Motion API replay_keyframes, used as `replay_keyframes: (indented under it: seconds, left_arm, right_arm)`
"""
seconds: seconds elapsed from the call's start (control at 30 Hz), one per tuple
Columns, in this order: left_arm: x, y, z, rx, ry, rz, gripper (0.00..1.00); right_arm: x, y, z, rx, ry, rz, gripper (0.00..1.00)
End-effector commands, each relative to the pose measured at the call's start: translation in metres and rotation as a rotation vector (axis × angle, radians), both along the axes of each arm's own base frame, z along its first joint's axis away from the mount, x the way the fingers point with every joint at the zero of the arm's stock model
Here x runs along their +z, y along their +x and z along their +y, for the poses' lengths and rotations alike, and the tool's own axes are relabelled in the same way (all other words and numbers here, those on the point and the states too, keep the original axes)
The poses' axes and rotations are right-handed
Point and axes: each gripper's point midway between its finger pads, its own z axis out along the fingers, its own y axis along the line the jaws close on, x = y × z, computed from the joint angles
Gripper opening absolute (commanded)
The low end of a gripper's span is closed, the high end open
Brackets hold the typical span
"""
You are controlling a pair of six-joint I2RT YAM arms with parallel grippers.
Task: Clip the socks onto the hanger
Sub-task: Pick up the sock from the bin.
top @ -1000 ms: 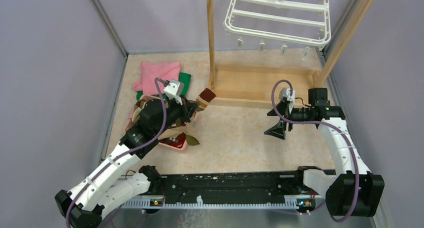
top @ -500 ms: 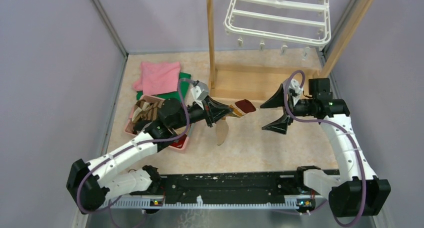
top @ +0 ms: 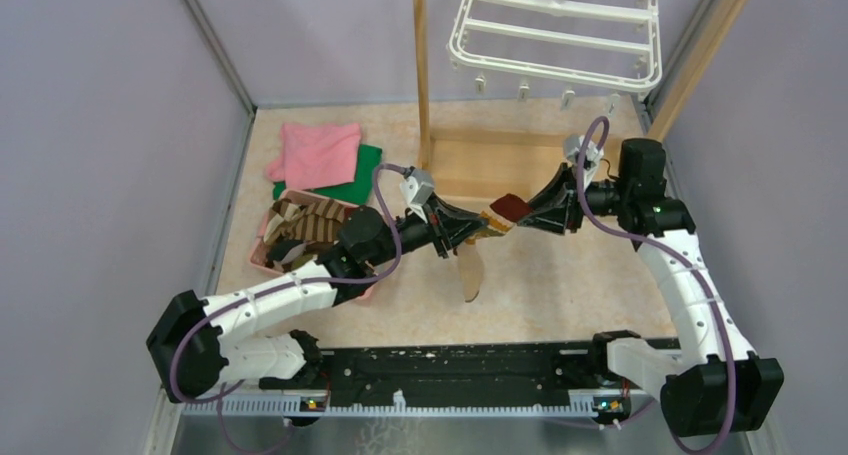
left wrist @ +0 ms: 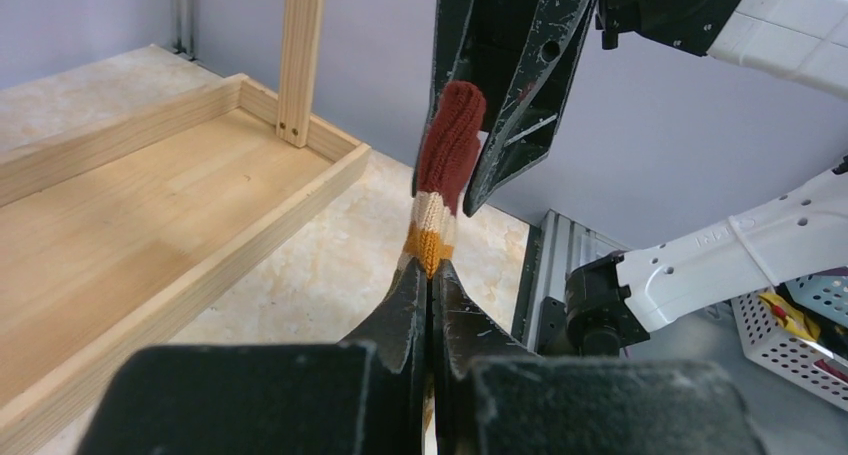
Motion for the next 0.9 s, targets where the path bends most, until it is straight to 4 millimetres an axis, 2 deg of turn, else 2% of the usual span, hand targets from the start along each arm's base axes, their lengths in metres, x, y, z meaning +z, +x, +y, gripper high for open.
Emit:
replay_keyframes:
  seconds: [0.0,0.07,0.13,0.2,0.27,0.37,0.43,0.53,0.63,0.67,0.77,0.87]
  left_arm:
    - [0.015,0.0,0.0,0.007,-0.078,-0.021,0.0]
    - [0.011,-0.001,0.0,0.004,-0.071,-0.013,0.0]
    - [0.004,-0.001,0.002,0.015,-0.056,-0.009,0.0]
    - [-0.004,-0.001,0.007,0.027,-0.037,-0.001,0.07]
    - [-0.009,-0.005,0.011,0.025,-0.029,-0.004,0.18]
    - [-0.012,-0.014,0.015,-0.004,-0.024,-0.019,0.49]
    - [-0.013,-0.019,0.018,-0.018,-0.009,-0.03,0.65]
    - [-0.022,-0.02,0.031,0.016,0.068,-0.057,0.78]
    - [-0.036,-0.011,0.06,0.145,0.196,-0.074,0.81]
    - [-0.04,-0.005,0.077,0.223,0.238,-0.072,0.81]
    - [-0.069,0.025,0.136,0.545,0.373,-0.019,0.84]
    - [-0.092,0.038,0.187,0.788,0.446,0.014,0.85]
  right_arm:
    - [0.018,-0.012,0.006,0.058,0.035,-0.068,0.17]
    - [0.018,-0.015,0.006,0.064,0.035,-0.076,0.02]
    - [0.016,-0.022,0.005,0.087,0.037,-0.095,0.0]
    - [0.013,-0.031,0.004,0.108,0.034,-0.139,0.0]
    - [0.012,-0.037,0.003,0.122,0.032,-0.174,0.0]
    - [0.012,-0.042,0.003,0.128,0.026,-0.201,0.0]
    - [0.01,-0.042,0.001,0.119,0.007,-0.219,0.0]
    - [0.011,-0.042,-0.001,0.1,-0.029,-0.249,0.0]
    - [0.01,-0.043,-0.005,0.075,-0.08,-0.284,0.0]
    - [0.009,-0.041,-0.007,0.06,-0.099,-0.288,0.0]
    - [0.007,-0.036,-0.011,0.029,-0.139,-0.293,0.0]
    - [0.005,-0.035,-0.011,0.026,-0.145,-0.282,0.0]
